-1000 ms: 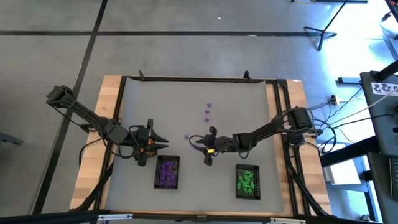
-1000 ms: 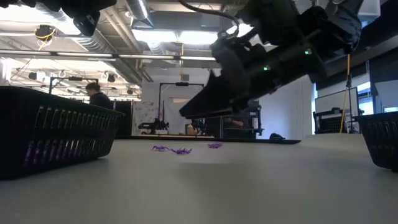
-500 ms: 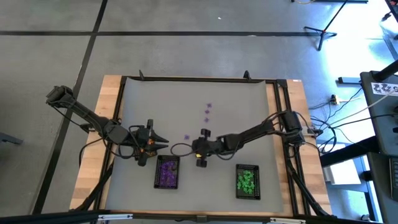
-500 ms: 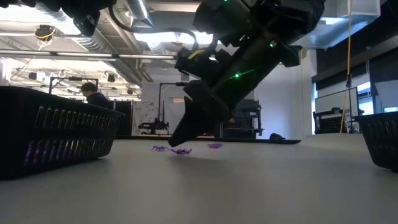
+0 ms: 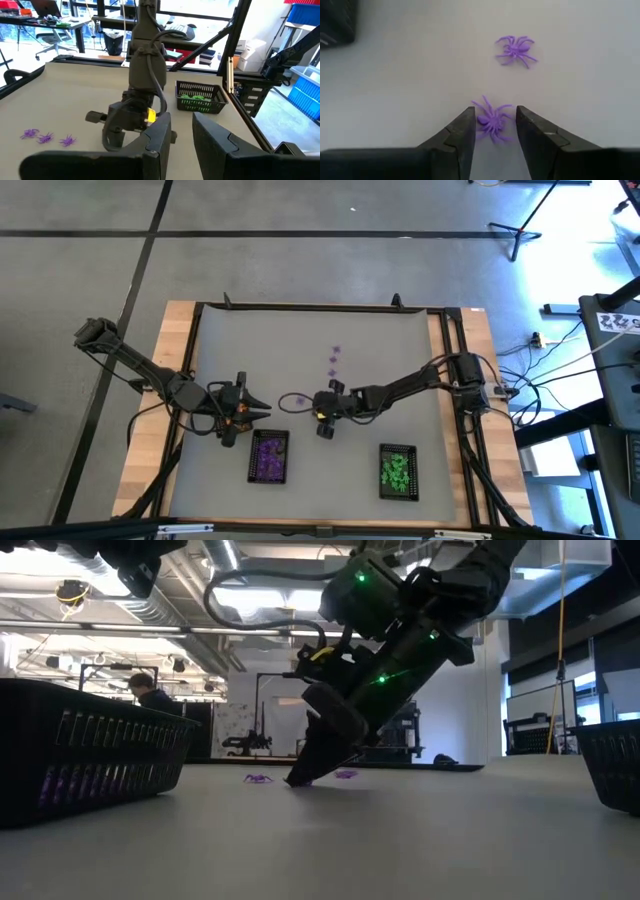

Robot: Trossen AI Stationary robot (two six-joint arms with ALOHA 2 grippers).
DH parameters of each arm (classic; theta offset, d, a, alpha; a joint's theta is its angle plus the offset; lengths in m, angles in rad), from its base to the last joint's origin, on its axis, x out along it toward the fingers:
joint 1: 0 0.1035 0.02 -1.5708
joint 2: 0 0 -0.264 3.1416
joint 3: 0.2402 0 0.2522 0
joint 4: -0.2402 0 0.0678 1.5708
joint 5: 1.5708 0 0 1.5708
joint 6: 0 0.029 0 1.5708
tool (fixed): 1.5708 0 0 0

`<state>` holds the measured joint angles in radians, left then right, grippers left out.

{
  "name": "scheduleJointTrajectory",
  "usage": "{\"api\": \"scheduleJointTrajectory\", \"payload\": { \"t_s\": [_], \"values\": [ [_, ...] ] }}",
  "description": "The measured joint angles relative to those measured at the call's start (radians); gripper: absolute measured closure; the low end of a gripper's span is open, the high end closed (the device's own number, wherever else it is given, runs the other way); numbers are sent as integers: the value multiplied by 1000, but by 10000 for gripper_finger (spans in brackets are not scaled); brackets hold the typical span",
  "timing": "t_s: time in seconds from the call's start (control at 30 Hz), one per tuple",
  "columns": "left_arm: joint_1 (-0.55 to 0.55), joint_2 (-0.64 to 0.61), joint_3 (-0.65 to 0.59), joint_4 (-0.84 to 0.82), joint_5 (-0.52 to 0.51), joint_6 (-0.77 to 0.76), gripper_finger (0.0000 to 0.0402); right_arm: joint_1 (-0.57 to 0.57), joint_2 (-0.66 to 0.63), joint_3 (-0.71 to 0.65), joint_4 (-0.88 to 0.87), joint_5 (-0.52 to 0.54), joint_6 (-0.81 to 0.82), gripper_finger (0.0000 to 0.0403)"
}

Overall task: Sort Halloween decoration
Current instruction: Put the purple spider toy into the bottom left black basket

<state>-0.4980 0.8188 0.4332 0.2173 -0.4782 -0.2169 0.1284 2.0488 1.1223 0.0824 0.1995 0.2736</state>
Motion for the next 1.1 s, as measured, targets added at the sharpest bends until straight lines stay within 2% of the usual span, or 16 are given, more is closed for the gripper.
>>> {"api": "scheduleJointTrajectory", "payload": {
  "t_s": [0.17,0.4,0.5,0.6,0.83,1.1],
  "values": [
    [0,0,0,0,0,0,327,-5,2,-6,-5,-17,13,285],
    [0,0,0,0,0,0,327,-4,-1,-10,38,-34,-32,393],
    [0,0,0,0,0,0,327,-4,2,-11,76,-38,-43,391],
    [0,0,0,1,0,0,327,-3,5,8,85,-85,-43,394],
    [0,0,0,1,0,0,327,53,5,117,77,-111,-115,401],
    [0,0,0,0,0,0,327,148,5,323,-78,13,-247,402]
  ]
}}
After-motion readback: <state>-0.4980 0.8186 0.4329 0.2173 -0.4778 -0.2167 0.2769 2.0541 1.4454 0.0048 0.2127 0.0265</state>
